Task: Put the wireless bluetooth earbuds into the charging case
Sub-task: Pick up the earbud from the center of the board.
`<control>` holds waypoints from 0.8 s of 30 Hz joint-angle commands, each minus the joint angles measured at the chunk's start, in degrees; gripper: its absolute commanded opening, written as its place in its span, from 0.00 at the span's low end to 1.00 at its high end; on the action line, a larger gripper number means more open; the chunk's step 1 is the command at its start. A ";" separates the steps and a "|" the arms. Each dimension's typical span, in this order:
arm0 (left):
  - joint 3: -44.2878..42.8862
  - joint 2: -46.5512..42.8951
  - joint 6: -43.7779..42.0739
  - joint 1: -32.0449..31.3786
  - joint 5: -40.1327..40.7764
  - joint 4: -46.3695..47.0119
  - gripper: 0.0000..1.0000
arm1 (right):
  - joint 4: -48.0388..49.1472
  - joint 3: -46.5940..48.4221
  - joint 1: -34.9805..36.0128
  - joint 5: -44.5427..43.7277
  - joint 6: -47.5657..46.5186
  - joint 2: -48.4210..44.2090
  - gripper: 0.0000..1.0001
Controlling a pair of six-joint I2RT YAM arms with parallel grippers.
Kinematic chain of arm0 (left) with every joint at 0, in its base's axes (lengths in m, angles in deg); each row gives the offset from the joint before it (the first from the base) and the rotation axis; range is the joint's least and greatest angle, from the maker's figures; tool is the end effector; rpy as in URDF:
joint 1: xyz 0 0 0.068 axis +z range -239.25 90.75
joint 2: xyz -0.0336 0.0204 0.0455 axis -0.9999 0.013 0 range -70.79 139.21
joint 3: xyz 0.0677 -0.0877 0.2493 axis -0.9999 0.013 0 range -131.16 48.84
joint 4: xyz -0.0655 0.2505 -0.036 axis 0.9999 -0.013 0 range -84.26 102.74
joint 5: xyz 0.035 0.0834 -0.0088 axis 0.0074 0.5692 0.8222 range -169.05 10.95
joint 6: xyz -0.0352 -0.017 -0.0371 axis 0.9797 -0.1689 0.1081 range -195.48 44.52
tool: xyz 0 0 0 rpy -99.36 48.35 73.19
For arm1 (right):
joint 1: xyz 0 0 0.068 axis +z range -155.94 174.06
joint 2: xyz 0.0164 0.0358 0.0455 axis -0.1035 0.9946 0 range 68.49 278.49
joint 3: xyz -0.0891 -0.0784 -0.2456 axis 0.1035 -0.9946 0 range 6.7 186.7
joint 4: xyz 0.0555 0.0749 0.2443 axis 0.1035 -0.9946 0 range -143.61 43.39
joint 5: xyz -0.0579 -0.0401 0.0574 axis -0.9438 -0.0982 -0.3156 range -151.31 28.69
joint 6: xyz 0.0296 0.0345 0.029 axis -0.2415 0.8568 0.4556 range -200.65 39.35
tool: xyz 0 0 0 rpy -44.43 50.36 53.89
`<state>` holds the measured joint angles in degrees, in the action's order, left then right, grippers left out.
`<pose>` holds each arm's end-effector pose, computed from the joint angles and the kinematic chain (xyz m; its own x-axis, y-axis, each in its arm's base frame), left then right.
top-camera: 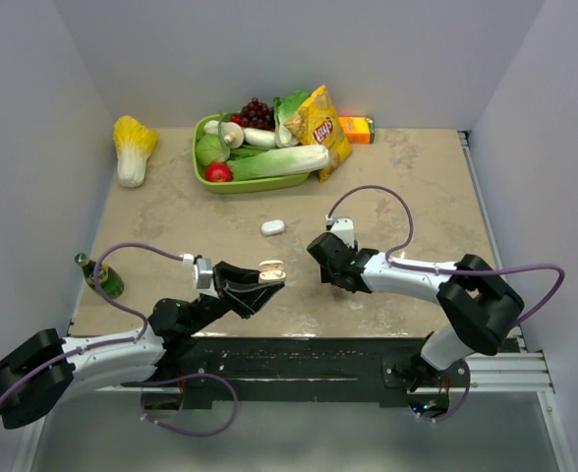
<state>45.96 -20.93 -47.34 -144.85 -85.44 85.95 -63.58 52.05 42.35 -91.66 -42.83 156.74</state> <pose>0.0864 -0.1334 0.2255 -0.1931 -0.5474 -0.8143 0.8906 0.2506 -0.3796 0.2029 0.2006 0.1639 -0.7461 -0.0419 -0.6645 -0.0227 0.9990 -0.0375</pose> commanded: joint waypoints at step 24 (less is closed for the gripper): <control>11.57 0.50 0.78 -0.66 -0.64 35.34 0.00 | -4.56 6.69 -0.74 2.57 -9.35 5.27 0.44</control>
<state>45.96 -20.38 -47.34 -145.22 -85.88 85.93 -67.36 56.94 42.26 -89.80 -51.26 161.99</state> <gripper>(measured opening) 0.347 0.446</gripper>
